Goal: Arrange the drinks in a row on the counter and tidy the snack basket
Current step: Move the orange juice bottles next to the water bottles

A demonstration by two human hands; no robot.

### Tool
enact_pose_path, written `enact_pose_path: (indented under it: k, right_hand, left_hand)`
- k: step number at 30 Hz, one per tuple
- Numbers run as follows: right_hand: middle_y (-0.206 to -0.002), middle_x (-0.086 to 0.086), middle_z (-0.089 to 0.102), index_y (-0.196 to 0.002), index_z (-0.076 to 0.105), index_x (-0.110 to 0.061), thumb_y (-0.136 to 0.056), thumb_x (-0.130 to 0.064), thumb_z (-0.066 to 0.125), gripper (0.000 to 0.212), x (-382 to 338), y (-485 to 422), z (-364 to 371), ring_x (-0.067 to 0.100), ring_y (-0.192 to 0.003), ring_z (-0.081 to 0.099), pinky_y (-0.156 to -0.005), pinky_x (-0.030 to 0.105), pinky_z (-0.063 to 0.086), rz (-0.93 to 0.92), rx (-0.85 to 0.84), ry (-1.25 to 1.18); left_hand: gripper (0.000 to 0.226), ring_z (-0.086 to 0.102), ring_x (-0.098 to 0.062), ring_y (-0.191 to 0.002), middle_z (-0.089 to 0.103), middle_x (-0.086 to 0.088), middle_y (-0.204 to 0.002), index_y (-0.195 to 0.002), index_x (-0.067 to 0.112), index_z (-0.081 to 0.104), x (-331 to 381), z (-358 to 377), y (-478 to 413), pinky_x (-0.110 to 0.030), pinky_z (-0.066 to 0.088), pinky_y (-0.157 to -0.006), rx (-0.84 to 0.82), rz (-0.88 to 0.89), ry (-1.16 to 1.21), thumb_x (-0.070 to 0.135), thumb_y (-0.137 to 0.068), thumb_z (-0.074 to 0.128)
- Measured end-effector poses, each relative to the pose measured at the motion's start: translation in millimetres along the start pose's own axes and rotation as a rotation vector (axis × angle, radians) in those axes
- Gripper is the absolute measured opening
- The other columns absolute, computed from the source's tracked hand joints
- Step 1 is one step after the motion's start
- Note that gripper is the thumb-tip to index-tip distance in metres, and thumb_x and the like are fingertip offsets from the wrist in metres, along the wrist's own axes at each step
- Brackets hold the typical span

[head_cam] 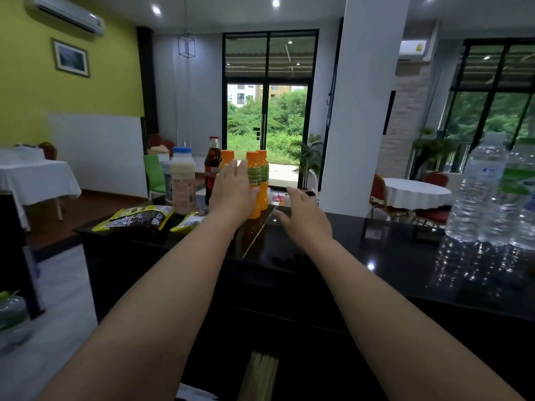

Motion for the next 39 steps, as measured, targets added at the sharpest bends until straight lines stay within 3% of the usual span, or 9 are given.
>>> enact_pose_path:
  k: [9, 12, 15, 17, 20, 25, 30, 34, 39]
  right_hand:
    - [-0.151, 0.003, 0.038, -0.149, 0.027, -0.017, -0.094, -0.048, 0.053, 0.069, -23, -49, 41, 0.024, -0.136, 0.038, -0.112, 0.050, 0.027, 0.045, -0.043, -0.075]
    - [-0.145, 0.004, 0.043, -0.147, 0.031, -0.016, -0.093, -0.047, 0.055, 0.067, -29, -62, 52, 0.026, -0.130, 0.044, -0.103, 0.045, 0.040, 0.065, -0.042, -0.138]
    - [-0.134, 0.007, 0.051, -0.140, 0.038, -0.015, -0.091, -0.046, 0.058, 0.062, -34, -71, 60, 0.028, -0.120, 0.051, -0.087, 0.039, 0.044, 0.075, -0.018, -0.160]
    - [-0.129, 0.008, 0.054, -0.137, 0.039, -0.014, -0.090, -0.045, 0.061, 0.060, -37, -74, 64, 0.030, -0.115, 0.054, -0.084, 0.041, 0.045, 0.112, -0.018, -0.218]
    - [-0.121, 0.008, 0.058, -0.131, 0.039, -0.016, -0.089, -0.042, 0.064, 0.056, -38, -75, 68, 0.031, -0.109, 0.057, -0.082, 0.042, 0.047, 0.148, -0.023, -0.280]
    - [-0.113, 0.010, 0.061, -0.123, 0.041, -0.014, -0.090, -0.035, 0.065, 0.046, -35, -77, 72, 0.031, -0.102, 0.060, -0.074, 0.037, 0.044, 0.155, -0.002, -0.339]
    - [-0.111, 0.008, 0.063, -0.120, 0.044, -0.014, -0.090, -0.033, 0.064, 0.040, -32, -79, 77, 0.029, -0.100, 0.060, -0.075, 0.037, 0.045, 0.182, -0.020, -0.393]
    - [-0.108, 0.008, 0.064, -0.117, 0.043, -0.015, -0.089, -0.029, 0.066, 0.039, -30, -79, 77, 0.029, -0.097, 0.061, -0.071, 0.034, 0.042, 0.191, 0.001, -0.428]
    - [-0.113, 0.008, 0.063, -0.119, 0.044, -0.016, -0.087, -0.030, 0.068, 0.043, -22, -70, 61, 0.029, -0.102, 0.060, -0.086, 0.048, 0.050, 0.215, -0.003, -0.460]
  left_hand:
    - [0.079, 0.014, -0.027, -0.146, 0.013, -0.009, -0.159, -0.153, 0.015, 0.009, -44, 8, -47, -0.044, 0.022, -0.116, 0.030, -0.156, 0.108, 0.031, -0.093, 0.059]
    - [0.077, 0.016, -0.028, -0.146, 0.014, -0.009, -0.159, -0.153, 0.015, 0.010, -51, 13, -54, -0.045, 0.025, -0.115, 0.055, -0.154, 0.124, 0.032, -0.094, 0.057]
    - [0.072, 0.017, -0.028, -0.145, 0.016, -0.009, -0.159, -0.153, 0.015, 0.013, -46, 16, -61, -0.045, 0.025, -0.116, 0.121, -0.040, 0.095, 0.037, -0.096, 0.051]
    - [0.072, 0.011, -0.028, -0.147, 0.013, -0.008, -0.160, -0.153, 0.016, 0.012, -42, 18, -66, -0.045, 0.018, -0.118, 0.110, 0.037, 0.038, 0.042, -0.096, 0.048]
    - [0.075, 0.006, -0.029, -0.148, 0.008, -0.010, -0.161, -0.153, 0.021, 0.010, -46, 17, -77, -0.045, 0.011, -0.120, 0.095, 0.004, 0.009, 0.049, -0.095, 0.048]
    - [0.067, 0.003, -0.027, -0.148, 0.013, -0.006, -0.160, -0.148, 0.023, 0.032, -43, 18, -92, -0.047, 0.004, -0.119, 0.035, 0.139, -0.137, 0.060, -0.093, 0.041]
    - [0.064, 0.000, -0.028, -0.148, 0.024, -0.003, -0.158, -0.131, 0.022, 0.056, -38, 25, -99, -0.052, 0.001, -0.118, -0.046, 0.136, -0.213, 0.067, -0.090, 0.038]
    - [0.060, -0.004, -0.026, -0.148, 0.029, 0.000, -0.156, -0.124, 0.022, 0.061, -35, 27, -99, -0.053, -0.003, -0.118, -0.009, 0.141, -0.189, 0.066, -0.089, 0.043]
    - [0.060, -0.005, -0.025, -0.148, 0.031, -0.001, -0.155, -0.125, 0.017, 0.062, -13, 19, -90, -0.046, -0.004, -0.118, 0.012, 0.200, -0.143, 0.063, -0.088, 0.048]
Point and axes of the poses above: each hand's wrist, its own y-axis away from the middle knuckle, its own z-axis out of the palm, x = y × z, the point moved 2 cm from there along -y, towards the middle knuckle
